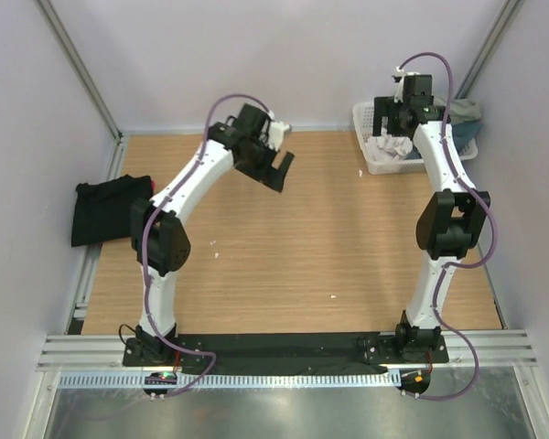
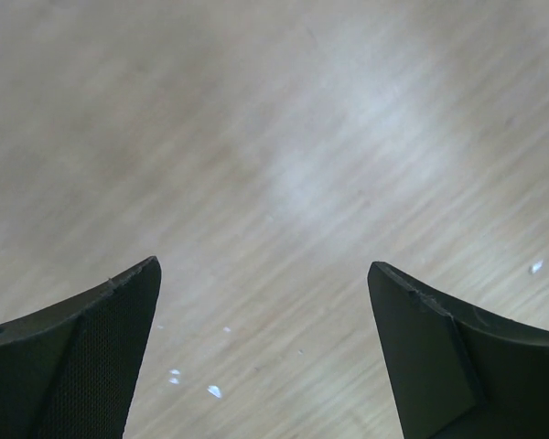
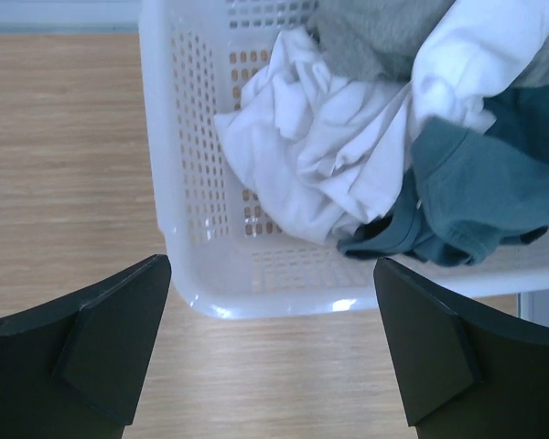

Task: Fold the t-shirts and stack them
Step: Grab the tshirt from the pile

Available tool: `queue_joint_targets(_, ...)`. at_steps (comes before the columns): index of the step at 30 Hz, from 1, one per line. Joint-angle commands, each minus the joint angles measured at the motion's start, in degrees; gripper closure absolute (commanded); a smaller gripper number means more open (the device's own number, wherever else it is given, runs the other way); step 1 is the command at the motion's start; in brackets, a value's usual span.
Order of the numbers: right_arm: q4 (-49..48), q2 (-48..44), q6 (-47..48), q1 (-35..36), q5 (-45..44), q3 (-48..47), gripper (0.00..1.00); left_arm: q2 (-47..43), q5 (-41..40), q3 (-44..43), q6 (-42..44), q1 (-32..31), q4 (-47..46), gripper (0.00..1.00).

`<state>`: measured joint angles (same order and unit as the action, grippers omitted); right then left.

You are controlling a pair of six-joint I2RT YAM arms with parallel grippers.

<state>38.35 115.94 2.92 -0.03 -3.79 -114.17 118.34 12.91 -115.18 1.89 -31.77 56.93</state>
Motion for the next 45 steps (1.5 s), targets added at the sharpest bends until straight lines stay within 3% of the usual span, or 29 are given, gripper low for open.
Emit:
queue_joint_targets(1,-0.2,4.79,1.13,-3.38,-1.13,-9.13,0.0,-0.05,2.83,-10.21,-1.63,3.54,-1.19,0.05)
queue_joint_targets(8,-2.39,16.93,0.6,-5.59,0.01,-21.0,0.03,2.94,5.1,-19.9,-6.54,8.04,-7.53,0.07)
queue_joint_targets(15,-7.58,22.92,0.95,-5.5,-2.87,-23.38,0.04,3.3,13.89,-17.63,-10.94,10.5,-8.59,0.1)
queue_joint_targets(25,-11.36,25.04,2.62,-5.51,-6.66,-23.82,0.11,4.0,15.3,-17.1,-10.68,11.47,-8.58,0.1)
queue_joint_targets(33,-9.87,25.65,3.67,-5.59,-5.44,-23.73,0.3,3.21,14.69,-16.13,-10.24,10.85,-7.97,0.11)
queue_joint_targets(38,-7.51,25.65,4.2,-5.5,-4.65,-21.72,0.47,3.12,14.25,-16.22,-10.07,10.59,-8.15,0.1)
queue_joint_targets(45,-6.8,26.18,4.38,-5.51,-4.82,-19.78,0.46,2.94,14.08,-15.87,-9.98,10.32,-7.88,0.1)
